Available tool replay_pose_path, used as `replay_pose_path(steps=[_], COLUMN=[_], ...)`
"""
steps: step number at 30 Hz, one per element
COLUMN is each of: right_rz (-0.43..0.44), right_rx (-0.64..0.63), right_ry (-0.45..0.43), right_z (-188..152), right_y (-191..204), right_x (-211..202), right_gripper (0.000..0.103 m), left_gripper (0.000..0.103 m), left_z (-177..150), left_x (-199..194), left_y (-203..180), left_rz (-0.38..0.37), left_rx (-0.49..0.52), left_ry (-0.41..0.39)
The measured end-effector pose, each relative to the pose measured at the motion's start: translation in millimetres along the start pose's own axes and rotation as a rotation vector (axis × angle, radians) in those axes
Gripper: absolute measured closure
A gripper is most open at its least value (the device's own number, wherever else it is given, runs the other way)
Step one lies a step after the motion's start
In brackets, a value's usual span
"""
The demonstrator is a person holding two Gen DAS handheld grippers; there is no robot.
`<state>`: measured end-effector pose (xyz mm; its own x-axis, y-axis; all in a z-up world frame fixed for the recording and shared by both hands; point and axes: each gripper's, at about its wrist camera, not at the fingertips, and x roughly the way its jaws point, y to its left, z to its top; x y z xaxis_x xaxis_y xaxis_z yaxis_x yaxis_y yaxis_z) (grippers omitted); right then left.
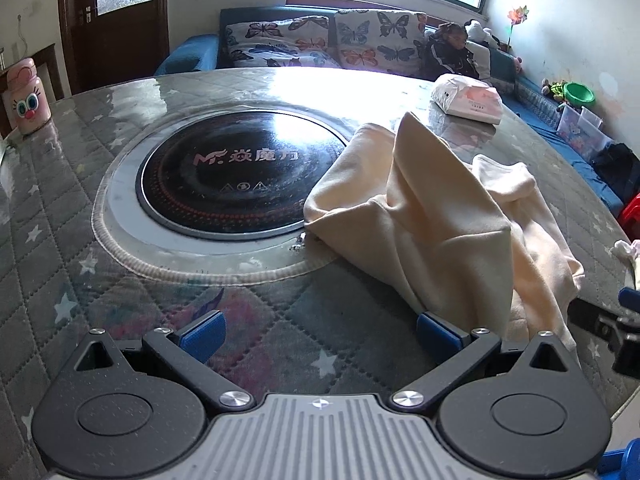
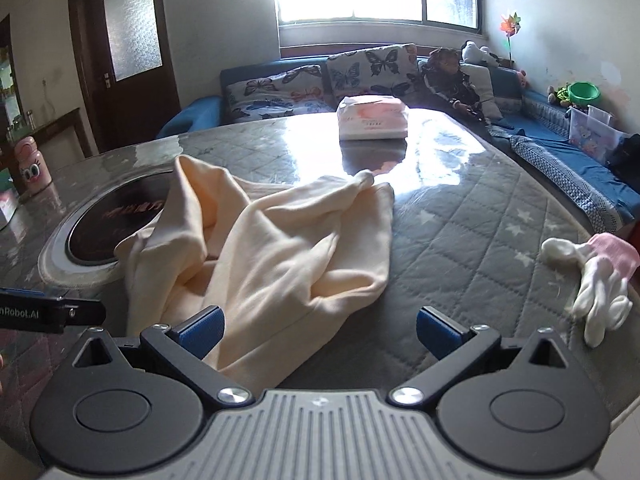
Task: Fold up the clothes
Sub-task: 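Approach the crumpled cream sweatshirt with both open grippers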
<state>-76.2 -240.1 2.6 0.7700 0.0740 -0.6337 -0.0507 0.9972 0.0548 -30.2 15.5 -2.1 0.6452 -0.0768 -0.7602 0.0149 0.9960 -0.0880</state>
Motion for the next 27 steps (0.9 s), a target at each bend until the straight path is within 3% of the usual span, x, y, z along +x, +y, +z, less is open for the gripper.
replay_pose_path(steps=[17, 27], right_rz=[0.006, 0.017], right_rx=[0.046, 0.035], right_ry=[0.024, 0.01], right_z=[-15, -22], right_y=[10, 16], right_x=[-17, -27], right_gripper=[0.0, 0.0], left_gripper=[0.0, 0.0], left_z=[-22, -32], left_x=[-12, -19], left_y=[-1, -7], left_rz=[-0.042, -0.01], left_rx=[0.022, 0.047], left_ry=[-0.011, -0.02])
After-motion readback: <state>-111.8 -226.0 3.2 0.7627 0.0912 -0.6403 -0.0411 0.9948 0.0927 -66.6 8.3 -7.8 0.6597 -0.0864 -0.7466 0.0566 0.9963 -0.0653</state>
